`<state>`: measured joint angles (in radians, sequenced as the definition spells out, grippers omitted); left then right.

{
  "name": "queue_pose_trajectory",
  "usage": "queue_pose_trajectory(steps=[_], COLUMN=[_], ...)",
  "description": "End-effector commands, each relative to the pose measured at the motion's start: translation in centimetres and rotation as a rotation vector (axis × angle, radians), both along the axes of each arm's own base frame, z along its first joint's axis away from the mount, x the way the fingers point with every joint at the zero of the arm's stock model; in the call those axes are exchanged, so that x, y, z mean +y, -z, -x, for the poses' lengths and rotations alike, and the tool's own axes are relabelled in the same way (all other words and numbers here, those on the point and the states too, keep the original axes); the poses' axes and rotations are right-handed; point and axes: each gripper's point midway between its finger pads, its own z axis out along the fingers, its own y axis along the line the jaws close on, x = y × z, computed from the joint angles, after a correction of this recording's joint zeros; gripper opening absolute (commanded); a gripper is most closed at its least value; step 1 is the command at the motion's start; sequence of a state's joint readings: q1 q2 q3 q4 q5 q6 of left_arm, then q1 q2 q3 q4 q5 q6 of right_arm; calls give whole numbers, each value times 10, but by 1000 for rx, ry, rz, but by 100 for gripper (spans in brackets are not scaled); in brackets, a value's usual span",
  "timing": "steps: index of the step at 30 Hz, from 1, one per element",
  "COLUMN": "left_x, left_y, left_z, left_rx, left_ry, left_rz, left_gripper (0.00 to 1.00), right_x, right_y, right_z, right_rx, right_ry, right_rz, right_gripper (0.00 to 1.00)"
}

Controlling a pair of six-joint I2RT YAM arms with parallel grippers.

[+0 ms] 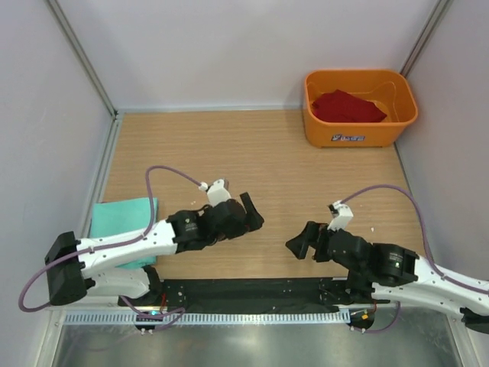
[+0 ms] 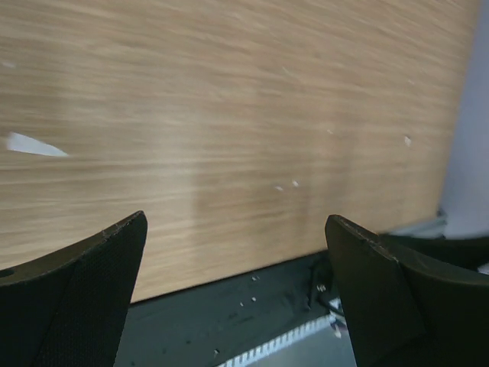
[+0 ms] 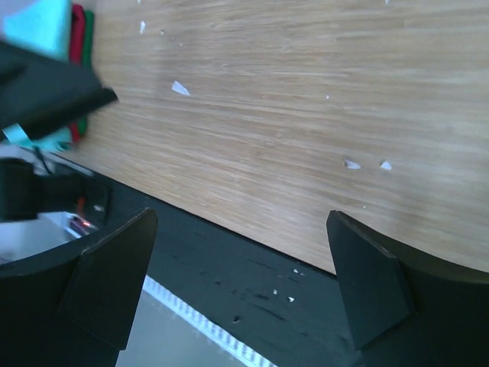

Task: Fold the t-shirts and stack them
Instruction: Reset both grippers

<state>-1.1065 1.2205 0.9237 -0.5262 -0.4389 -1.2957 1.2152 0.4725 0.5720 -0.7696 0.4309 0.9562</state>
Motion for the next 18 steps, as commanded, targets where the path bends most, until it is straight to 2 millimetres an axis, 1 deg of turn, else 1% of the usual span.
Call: queue_pose_trajectory(steps=[1, 2, 3, 4, 5, 6, 7, 8, 9, 10, 11, 12, 13, 14, 15, 16, 17, 18], left_x=[-25, -23, -18, -14, 0, 6, 11, 18, 31, 39, 43, 48, 58, 59, 52, 47, 52, 56], left_y=[-18, -38, -44, -47, -49, -55, -53, -42, -58, -64, -49, -46, -63, -80, -79, -70, -90, -104], left_z=[29, 40, 46, 52, 61, 66, 71, 77, 82, 85, 87, 89, 92, 98, 106, 106, 112, 116], left_rx=[-36, -69, -84, -74, -94, -100, -91, -94, -126, -141, -136, -148, -187, -213, -193, -174, -208, -244], left_ry=[107, 128, 133, 121, 130, 132, 127, 135, 146, 147, 148, 153, 160, 203, 257, 266, 296, 325], left_rz=[242, 359, 424, 501, 613, 694, 763, 840, 961, 1036, 1059, 1093, 1192, 1252, 1238, 1218, 1309, 1346], left_gripper=[100, 100, 100, 100, 100, 100, 100, 100, 100, 100, 100, 100, 100, 100, 100, 100, 100, 100], right_x=[2, -1, -2, -5, -4, -4, 1, 5, 10, 16, 19, 21, 25, 28, 30, 35, 39, 46], right_y=[1, -8, -6, 8, 6, 12, 14, 20, 20, 21, 22, 21, 28, 29, 28, 32, 30, 22], right_z=[-6, -4, -3, -3, -1, 0, 1, 1, 4, 3, 3, 2, 2, 3, 3, 2, 3, 7], right_rx=[89, 114, 128, 149, 171, 184, 186, 189, 191, 190, 192, 192, 196, 196, 191, 201, 193, 179], right_ry=[198, 229, 240, 263, 272, 276, 258, 244, 215, 203, 198, 197, 190, 180, 172, 169, 146, 91], right_rz=[-308, -433, -483, -499, -564, -547, -537, -502, -499, -516, -528, -557, -575, -599, -635, -659, -665, -696], right_gripper=[100, 99, 100, 100, 100, 100, 100, 100, 100, 100, 100, 100, 100, 100, 100, 100, 100, 100])
